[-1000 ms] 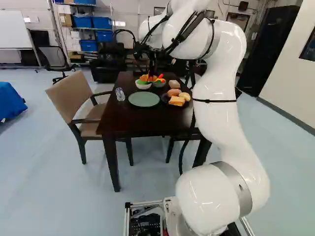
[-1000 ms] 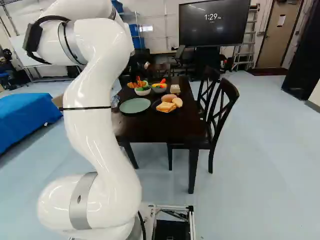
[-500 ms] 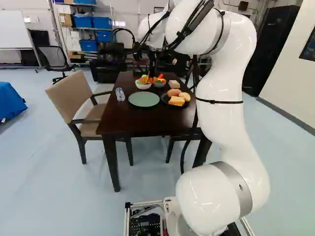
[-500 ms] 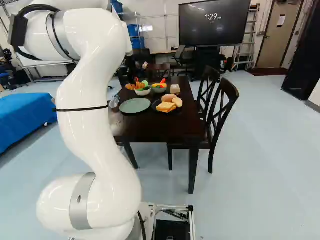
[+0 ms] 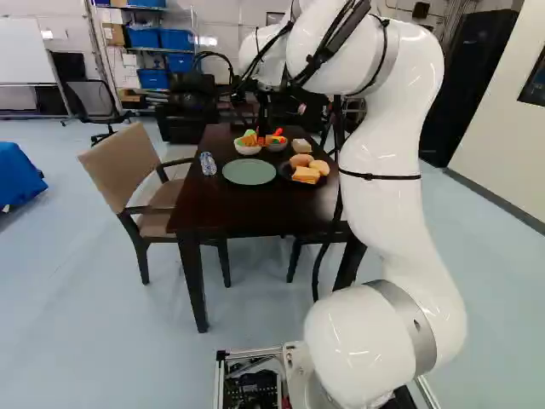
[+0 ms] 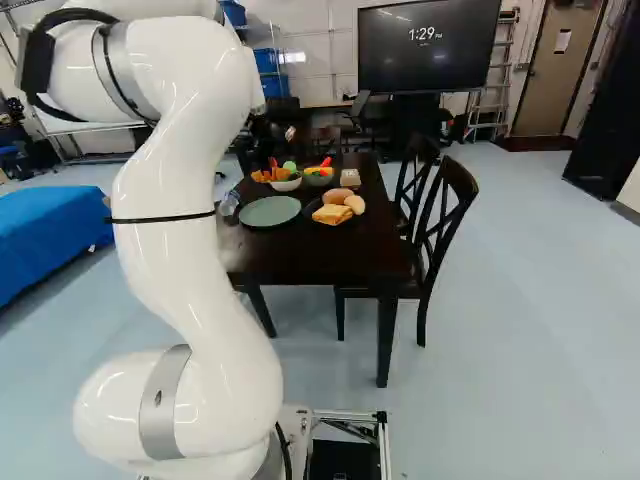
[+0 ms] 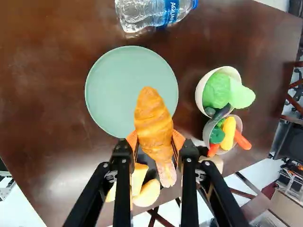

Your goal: Move the croissant to the empty plate

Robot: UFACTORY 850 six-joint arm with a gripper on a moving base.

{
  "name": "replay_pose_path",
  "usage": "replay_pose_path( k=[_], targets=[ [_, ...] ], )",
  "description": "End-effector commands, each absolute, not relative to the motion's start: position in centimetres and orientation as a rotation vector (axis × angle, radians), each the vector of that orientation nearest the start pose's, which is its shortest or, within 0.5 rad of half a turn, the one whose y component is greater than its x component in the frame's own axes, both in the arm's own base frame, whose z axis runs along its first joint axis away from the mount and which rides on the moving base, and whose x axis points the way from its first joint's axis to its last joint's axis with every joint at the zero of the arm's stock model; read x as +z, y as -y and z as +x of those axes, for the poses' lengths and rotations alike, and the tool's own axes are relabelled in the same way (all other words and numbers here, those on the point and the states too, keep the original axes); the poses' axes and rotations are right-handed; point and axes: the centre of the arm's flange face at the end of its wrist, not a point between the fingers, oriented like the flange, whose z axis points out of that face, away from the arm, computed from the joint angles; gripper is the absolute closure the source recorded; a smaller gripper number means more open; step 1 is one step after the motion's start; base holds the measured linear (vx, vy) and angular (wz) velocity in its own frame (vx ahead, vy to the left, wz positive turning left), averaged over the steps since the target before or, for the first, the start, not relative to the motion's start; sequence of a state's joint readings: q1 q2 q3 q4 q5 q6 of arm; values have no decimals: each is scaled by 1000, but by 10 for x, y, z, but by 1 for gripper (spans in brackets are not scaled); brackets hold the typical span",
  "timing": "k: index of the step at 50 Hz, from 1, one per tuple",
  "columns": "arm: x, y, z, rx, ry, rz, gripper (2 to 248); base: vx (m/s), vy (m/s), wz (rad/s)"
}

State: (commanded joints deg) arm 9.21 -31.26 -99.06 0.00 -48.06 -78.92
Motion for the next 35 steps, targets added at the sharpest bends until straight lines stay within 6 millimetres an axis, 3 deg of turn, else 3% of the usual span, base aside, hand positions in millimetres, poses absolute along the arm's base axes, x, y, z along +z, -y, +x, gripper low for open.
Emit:
replay_pose_path(
  k=[35],
  targets=[
    [541,-112,685,-361,2279,-2351,142,0,0,0]
  ],
)
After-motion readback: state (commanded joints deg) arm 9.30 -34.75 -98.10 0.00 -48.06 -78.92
